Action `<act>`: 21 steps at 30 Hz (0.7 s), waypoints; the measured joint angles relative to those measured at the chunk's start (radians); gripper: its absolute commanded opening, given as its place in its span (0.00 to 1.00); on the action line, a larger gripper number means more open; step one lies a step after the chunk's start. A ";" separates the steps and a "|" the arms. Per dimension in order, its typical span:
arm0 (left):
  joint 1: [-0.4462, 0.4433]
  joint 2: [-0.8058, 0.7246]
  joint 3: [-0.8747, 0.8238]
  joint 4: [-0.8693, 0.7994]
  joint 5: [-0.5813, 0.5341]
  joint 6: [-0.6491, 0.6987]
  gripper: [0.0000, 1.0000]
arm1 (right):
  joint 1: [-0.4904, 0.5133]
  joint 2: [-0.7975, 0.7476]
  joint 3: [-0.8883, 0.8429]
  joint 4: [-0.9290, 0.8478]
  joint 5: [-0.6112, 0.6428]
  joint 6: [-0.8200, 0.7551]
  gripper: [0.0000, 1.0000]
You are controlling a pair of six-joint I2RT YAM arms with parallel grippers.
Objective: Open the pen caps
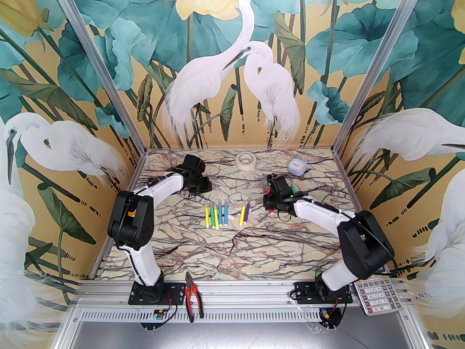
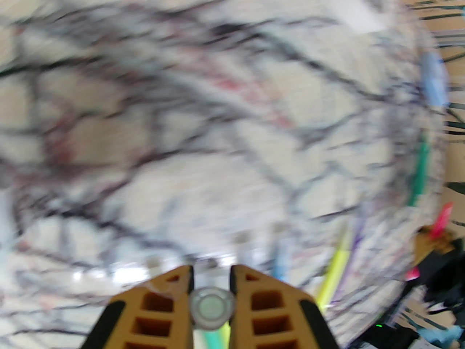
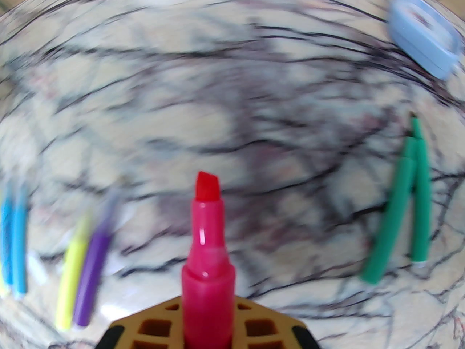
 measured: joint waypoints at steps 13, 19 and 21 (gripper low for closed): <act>0.000 0.057 0.040 -0.121 -0.268 0.034 0.00 | -0.043 0.178 0.154 -0.066 0.127 0.036 0.00; 0.003 0.075 0.079 -0.138 -0.339 0.051 0.00 | -0.061 0.219 0.177 -0.079 0.135 0.053 0.05; 0.004 0.086 0.082 -0.142 -0.357 0.056 0.00 | -0.068 0.226 0.177 -0.086 0.138 0.055 0.07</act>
